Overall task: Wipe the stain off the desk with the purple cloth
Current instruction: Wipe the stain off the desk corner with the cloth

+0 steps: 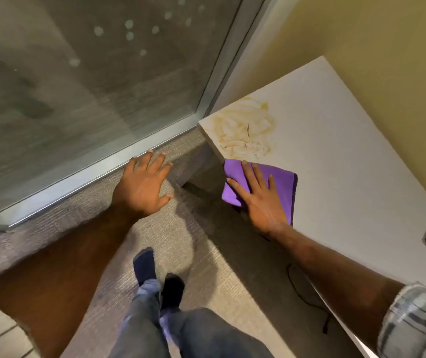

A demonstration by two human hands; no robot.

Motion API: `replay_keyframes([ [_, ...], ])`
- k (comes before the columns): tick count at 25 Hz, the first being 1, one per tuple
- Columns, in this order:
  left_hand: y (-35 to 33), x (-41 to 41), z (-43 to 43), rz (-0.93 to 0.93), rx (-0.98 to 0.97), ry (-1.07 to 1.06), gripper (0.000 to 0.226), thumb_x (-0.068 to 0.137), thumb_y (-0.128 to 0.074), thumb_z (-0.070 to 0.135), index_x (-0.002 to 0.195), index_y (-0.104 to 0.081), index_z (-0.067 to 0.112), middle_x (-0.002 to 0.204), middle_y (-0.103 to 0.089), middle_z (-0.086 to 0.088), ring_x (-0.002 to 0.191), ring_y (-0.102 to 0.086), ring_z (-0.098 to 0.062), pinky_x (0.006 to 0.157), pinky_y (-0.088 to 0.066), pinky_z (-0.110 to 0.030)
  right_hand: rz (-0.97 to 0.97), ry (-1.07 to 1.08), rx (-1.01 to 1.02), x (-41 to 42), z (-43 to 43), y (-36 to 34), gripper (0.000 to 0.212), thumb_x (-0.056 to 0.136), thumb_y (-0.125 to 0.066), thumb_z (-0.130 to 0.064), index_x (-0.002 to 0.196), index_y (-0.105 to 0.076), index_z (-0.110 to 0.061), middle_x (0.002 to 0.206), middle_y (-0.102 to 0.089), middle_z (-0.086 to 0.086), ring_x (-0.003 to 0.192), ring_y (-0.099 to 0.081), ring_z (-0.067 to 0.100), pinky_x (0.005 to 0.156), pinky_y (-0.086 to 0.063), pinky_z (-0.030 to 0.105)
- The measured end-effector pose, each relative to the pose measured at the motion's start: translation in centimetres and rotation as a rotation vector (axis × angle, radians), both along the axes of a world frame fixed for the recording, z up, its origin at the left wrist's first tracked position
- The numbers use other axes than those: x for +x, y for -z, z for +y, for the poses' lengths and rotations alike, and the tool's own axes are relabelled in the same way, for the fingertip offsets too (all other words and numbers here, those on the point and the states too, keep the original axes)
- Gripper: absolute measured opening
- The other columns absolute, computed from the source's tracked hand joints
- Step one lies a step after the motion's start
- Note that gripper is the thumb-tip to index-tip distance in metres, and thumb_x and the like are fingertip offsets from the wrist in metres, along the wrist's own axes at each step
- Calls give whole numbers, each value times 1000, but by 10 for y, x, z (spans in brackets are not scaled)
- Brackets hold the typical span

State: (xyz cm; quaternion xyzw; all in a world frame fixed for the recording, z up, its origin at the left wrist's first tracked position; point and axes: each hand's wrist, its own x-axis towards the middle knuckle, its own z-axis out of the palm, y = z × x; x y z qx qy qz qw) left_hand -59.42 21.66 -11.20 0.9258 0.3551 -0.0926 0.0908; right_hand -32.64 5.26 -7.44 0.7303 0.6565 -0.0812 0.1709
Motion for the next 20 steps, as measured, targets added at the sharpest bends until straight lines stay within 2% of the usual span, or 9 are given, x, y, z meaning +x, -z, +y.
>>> replay_keyframes([
  [2,4,0,-1,38,68,85,88,86,-25,74,155,-8,22,166,-1,-8,153,-3,-31,121,-13,-54,18,-4,32,7,-33,-2,99,86,-73,-35,157,-4,-35,165,12,13,151,14,37,115,-4,70],
  [4,3,0,-4,5,89,90,92,84,-17,78,155,1,22,165,8,-8,153,4,-30,122,-7,-56,25,58,43,7,-57,3,98,88,-70,-33,156,-1,-38,164,18,10,150,20,35,113,5,71],
  [7,-2,-6,-16,-45,160,137,94,82,-7,81,154,8,22,164,14,-11,152,9,-30,122,-3,-57,-5,117,57,-3,-41,9,93,93,-66,-27,156,2,-40,163,25,9,148,24,35,112,0,75],
  [10,2,-12,-18,-50,214,276,95,82,-9,82,155,8,23,164,15,-13,152,10,-31,122,0,-58,-9,84,79,-10,-7,12,87,95,-62,-28,156,0,-40,163,22,10,149,22,36,112,-5,75],
  [13,14,-18,-7,-92,209,268,96,81,-8,83,156,4,23,164,11,-12,152,7,-30,122,-1,-58,-2,106,132,-14,3,16,89,93,-65,-23,156,-5,-38,165,17,11,150,17,36,113,-6,74],
  [16,29,-29,8,-142,231,267,97,82,-9,84,156,-3,22,165,4,-12,152,2,-29,121,-5,-59,5,99,185,-15,-15,15,95,85,-73,-14,156,-13,-36,166,9,10,152,10,35,115,-13,71],
  [20,45,-45,38,-151,310,381,97,82,-15,84,157,-3,23,166,1,-11,153,-1,-31,120,-10,-62,-77,140,172,-15,-55,16,102,81,-78,-23,157,-10,-34,166,8,12,152,7,37,115,-15,70],
])
